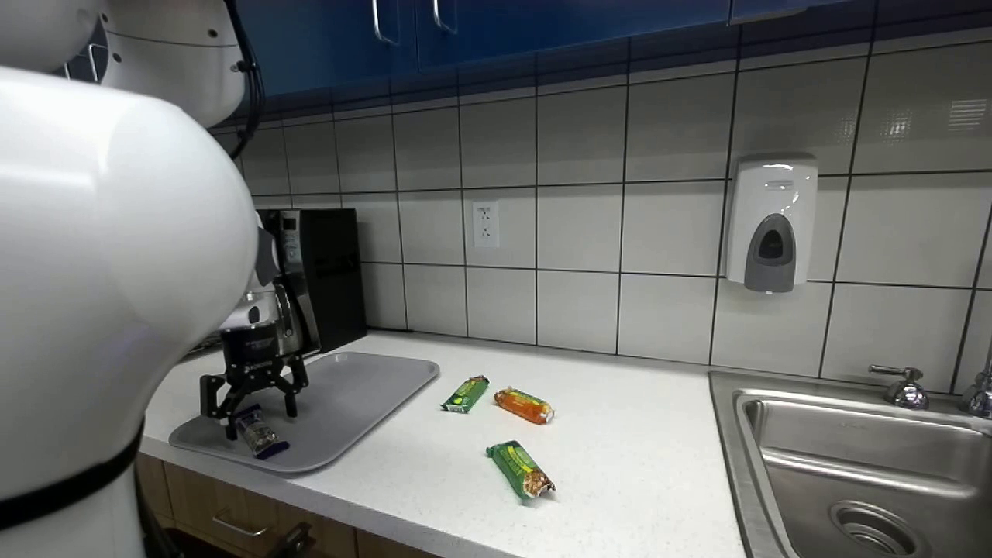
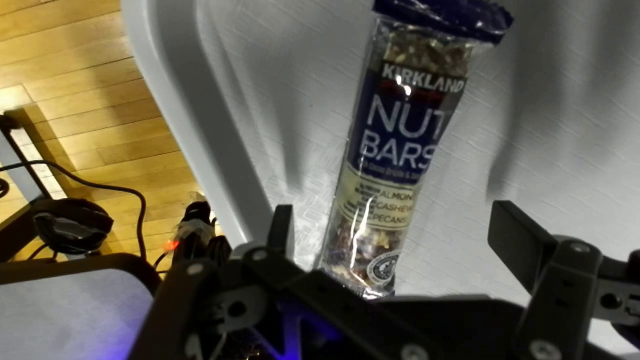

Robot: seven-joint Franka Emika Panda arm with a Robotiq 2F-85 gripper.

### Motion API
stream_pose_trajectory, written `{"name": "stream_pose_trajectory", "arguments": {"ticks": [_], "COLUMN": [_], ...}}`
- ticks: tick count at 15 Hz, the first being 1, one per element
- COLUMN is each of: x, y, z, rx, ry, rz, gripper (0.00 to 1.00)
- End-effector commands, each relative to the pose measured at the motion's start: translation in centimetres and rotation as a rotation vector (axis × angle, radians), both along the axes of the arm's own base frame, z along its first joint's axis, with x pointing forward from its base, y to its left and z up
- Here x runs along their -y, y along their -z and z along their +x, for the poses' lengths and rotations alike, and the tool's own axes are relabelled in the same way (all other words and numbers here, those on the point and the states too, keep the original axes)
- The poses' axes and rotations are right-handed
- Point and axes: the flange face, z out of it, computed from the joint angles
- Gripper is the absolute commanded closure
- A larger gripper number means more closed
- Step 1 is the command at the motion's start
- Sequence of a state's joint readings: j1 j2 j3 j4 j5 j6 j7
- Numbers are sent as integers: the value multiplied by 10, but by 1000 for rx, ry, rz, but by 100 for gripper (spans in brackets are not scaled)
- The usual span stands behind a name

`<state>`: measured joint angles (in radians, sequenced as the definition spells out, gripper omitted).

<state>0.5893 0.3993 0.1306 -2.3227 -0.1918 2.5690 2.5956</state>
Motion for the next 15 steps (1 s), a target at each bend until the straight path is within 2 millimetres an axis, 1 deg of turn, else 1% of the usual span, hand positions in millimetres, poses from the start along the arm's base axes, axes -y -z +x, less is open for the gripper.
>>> {"name": "stream_pose_trajectory", "arguments": {"ticks": [1, 7, 15], "x": [-7, -16, -15], "y": [-1, -3, 1], "z": [3, -4, -6], "rx": [27, 38, 33], "ry": [19, 7, 31], "rz": [6, 18, 11], "gripper": [0, 0, 0]}}
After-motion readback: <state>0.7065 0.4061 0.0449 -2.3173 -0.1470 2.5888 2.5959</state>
